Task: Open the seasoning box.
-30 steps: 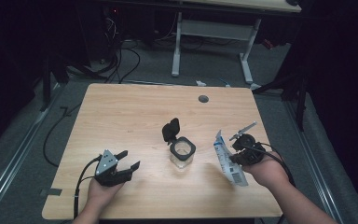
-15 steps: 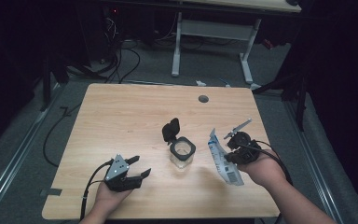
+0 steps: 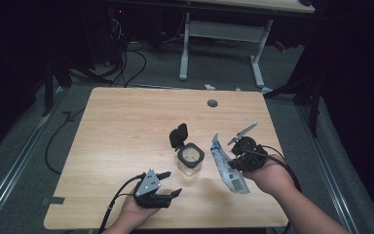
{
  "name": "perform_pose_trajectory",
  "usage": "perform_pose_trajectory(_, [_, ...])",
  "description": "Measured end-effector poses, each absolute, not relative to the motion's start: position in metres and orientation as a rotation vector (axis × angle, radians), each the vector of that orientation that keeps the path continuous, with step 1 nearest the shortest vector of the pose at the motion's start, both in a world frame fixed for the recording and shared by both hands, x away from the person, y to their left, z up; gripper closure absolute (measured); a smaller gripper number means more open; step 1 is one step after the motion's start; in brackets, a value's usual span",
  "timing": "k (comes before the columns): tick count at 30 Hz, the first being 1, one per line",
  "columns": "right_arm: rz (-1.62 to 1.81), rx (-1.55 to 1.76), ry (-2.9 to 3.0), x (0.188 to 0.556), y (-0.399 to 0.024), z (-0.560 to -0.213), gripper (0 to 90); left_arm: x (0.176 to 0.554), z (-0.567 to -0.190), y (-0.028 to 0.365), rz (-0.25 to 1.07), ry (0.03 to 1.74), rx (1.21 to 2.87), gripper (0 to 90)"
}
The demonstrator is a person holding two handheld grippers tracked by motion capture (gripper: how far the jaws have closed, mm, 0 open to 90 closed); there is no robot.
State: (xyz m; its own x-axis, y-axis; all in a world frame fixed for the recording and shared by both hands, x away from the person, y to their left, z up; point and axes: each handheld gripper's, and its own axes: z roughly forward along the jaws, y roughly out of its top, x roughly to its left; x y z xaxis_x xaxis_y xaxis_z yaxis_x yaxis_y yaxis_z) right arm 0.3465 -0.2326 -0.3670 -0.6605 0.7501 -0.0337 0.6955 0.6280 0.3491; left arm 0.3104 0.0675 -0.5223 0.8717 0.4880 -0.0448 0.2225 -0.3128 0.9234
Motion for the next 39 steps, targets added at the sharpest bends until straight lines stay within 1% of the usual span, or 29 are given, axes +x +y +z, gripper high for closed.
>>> perform_pose_trajectory(3, [0.459, 1.182, 2.675, 0.347, -0.232, -0.367, 89.8, 0.309, -0.521, 0.057, 0.279, 0.509, 1.905, 30.7])
perform_pose_trajectory(6, [0.472, 1.176, 2.683, 0.347, -0.229, -0.367, 89.7, 0.308, -0.518, 0.047, 0.266, 0.496, 1.892, 35.6])
perform_pose_trajectory(9, [0.469, 1.183, 2.682, 0.347, -0.227, -0.367, 89.7, 0.307, -0.517, 0.042, 0.262, 0.494, 1.882, 37.3])
perform_pose_trajectory(14, [0.489, 1.165, 2.684, 0.348, -0.221, -0.364, 89.7, 0.308, -0.516, 0.021, 0.22, 0.472, 1.889, 36.9])
perform_pose_trajectory(18, [0.49, 1.162, 2.684, 0.348, -0.219, -0.362, 89.7, 0.306, -0.517, 0.003, 0.215, 0.436, 1.894, 35.8])
perform_pose_trajectory(26, [0.497, 1.155, 2.692, 0.347, -0.212, -0.361, 89.7, 0.305, -0.519, -0.012, 0.189, 0.417, 1.891, 34.7])
perform_pose_trajectory(31, [0.512, 1.147, 2.699, 0.346, -0.206, -0.361, 89.7, 0.306, -0.519, -0.015, 0.198, 0.417, 1.868, 33.4])
perform_pose_trajectory(39, [0.527, 1.134, 2.714, 0.346, -0.195, -0.359, 89.7, 0.306, -0.519, -0.029, 0.212, 0.378, 1.891, 30.7])
